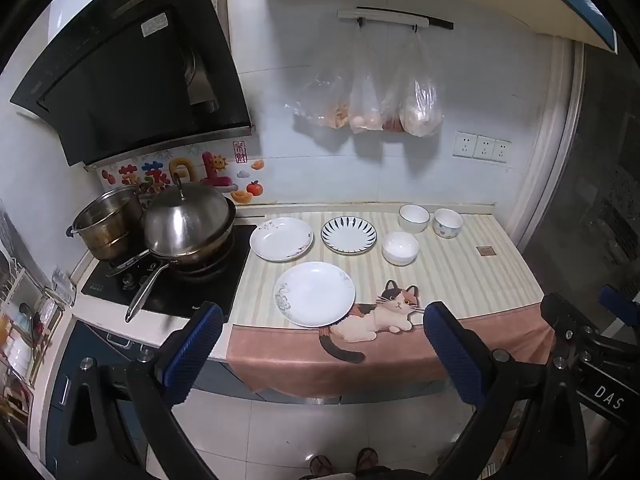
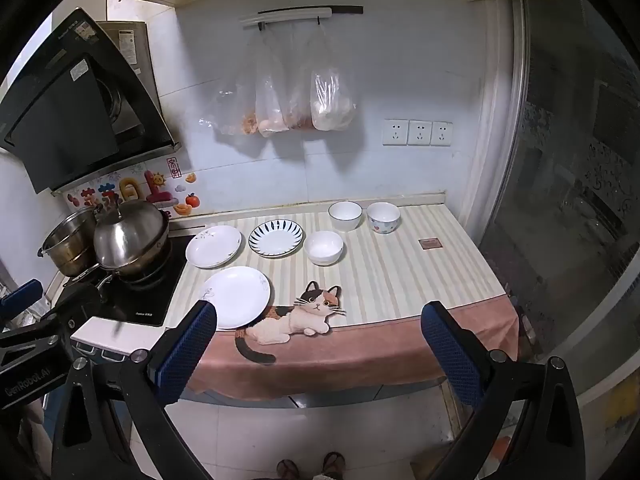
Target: Organize plates and bowls
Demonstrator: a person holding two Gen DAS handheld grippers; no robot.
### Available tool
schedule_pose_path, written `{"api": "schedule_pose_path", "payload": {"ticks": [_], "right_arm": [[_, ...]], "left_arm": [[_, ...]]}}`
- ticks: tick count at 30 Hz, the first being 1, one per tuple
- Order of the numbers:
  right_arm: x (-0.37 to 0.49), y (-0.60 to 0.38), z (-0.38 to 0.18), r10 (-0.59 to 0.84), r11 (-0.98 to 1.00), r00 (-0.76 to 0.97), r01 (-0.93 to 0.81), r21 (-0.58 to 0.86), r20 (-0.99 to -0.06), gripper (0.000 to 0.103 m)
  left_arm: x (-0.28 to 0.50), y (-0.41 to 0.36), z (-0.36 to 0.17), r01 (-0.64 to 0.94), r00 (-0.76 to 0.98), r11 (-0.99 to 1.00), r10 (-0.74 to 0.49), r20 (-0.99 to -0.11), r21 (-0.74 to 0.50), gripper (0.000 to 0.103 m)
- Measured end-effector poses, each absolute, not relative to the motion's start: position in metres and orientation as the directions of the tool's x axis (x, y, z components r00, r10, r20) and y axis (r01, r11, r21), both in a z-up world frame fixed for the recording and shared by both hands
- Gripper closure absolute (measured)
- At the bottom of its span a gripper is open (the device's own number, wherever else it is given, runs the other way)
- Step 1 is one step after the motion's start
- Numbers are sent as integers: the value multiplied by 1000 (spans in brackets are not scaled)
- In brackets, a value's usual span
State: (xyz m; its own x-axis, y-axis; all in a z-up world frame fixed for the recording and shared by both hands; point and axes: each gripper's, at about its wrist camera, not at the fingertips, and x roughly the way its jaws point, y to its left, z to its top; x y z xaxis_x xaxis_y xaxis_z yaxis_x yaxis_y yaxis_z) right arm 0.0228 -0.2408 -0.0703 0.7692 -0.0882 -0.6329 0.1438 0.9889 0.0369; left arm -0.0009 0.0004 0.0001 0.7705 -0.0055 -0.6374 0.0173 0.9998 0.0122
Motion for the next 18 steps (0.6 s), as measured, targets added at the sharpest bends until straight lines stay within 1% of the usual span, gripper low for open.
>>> {"api": "schedule_pose_path", "payload": {"ticks": [18], "right_arm": [[28, -237, -71, -84, 990, 769, 138, 36, -634, 0]], "left_arm": [[2, 9, -6, 8, 758, 1000, 5, -652, 17, 0]]}}
